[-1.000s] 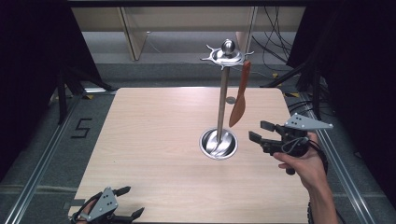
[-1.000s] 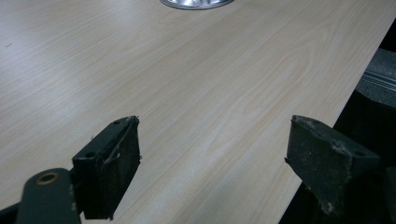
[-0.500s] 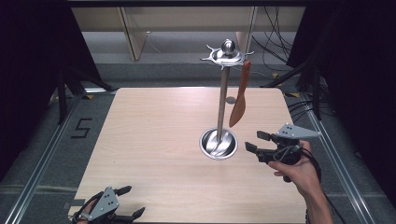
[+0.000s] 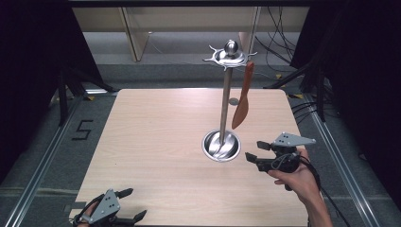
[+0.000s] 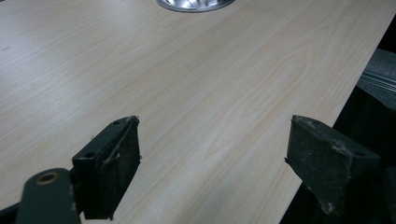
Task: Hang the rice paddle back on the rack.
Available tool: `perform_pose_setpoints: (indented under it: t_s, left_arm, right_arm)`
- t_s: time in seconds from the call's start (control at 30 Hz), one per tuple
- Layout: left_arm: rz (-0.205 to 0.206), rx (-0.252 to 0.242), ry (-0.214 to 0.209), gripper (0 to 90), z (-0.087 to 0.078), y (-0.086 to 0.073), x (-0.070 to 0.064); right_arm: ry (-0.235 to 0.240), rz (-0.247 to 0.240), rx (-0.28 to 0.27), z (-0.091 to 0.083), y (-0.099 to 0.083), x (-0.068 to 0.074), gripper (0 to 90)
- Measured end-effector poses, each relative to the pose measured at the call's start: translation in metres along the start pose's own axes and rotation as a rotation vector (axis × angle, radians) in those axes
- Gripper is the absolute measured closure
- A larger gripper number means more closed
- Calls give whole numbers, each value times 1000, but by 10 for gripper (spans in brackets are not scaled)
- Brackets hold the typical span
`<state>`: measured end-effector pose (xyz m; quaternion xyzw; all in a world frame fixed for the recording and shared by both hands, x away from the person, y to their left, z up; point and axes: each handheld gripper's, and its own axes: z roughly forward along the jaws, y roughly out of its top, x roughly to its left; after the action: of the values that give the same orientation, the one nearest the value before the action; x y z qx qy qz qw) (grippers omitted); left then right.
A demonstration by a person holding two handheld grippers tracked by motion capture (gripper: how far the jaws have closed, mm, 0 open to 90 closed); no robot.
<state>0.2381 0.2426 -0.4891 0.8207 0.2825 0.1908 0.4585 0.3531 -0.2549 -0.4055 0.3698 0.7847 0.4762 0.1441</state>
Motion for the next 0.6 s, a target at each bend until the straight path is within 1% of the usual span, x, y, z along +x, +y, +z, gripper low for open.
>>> perform_pose_setpoints:
  t_s: [0.03, 0.07, 0.1, 0.13, 0.17, 0.2, 0.23, 0.27, 0.3, 0.33, 0.37, 0.4, 0.43, 0.47, 0.5, 0.53, 0.57, 0.6]
  left_arm:
    - [19, -1, 0, 168, 0, 0, 1]
    - [15, -4, 2, 168, 0, 0, 1]
    - [12, 13, -2, 168, -1, 1, 1]
    - [6, 8, 0, 168, -1, 0, 0]
    - [10, -1, 0, 168, 0, 0, 1]
    - [1, 6, -6, 168, 0, 0, 1]
    - [-25, 3, -6, 167, 0, -1, -1]
    - [-25, 4, -7, 167, 0, -1, -1]
    - [-17, 0, -2, 167, 0, -1, -1]
    - [-21, 0, -1, 167, 0, -2, -1]
    - [-21, -1, 0, 167, 0, -2, -1]
    - [-21, 3, -4, 167, -1, -2, -1]
    - [-15, 12, 1, 167, -2, -3, 0]
    - [-19, 5, 2, 167, -2, -3, 0]
    - [-15, 7, 5, 167, -2, -2, 0]
    - [-16, 0, 7, 167, -2, -2, 0]
    - [-17, 2, 7, 167, -2, -3, 0]
    - [-5, 3, 7, 167, -2, -2, 0]
  right_arm:
    - [3, -14, 5, 0, -1, -1, 340]
    - [14, -35, -3, 2, -1, -2, 339]
    - [0, -35, -7, 3, -2, -1, 338]
    - [11, -27, 8, 2, -2, 0, 338]
    - [11, -12, 16, 2, -2, 2, 338]
    - [7, -24, 16, 3, -3, 1, 337]
    - [6, -25, 10, 3, -4, 2, 336]
    - [12, 2, 30, 2, -4, 4, 335]
    - [5, -34, 6, 3, -4, 2, 334]
    - [16, -44, 13, 4, -5, 2, 333]
    - [10, -32, 26, 3, -5, 3, 331]
    - [11, -22, 29, 4, -7, 4, 328]
    - [-5, -40, 23, 4, -7, 3, 324]
    - [8, -15, 51, 3, -8, 5, 324]
    - [5, -28, 43, 4, -9, 4, 324]
    - [2, -21, 30, 6, -10, 5, 324]
    - [13, -42, 42, 6, -10, 3, 323]
    - [3, -11, 55, 6, -12, 5, 323]
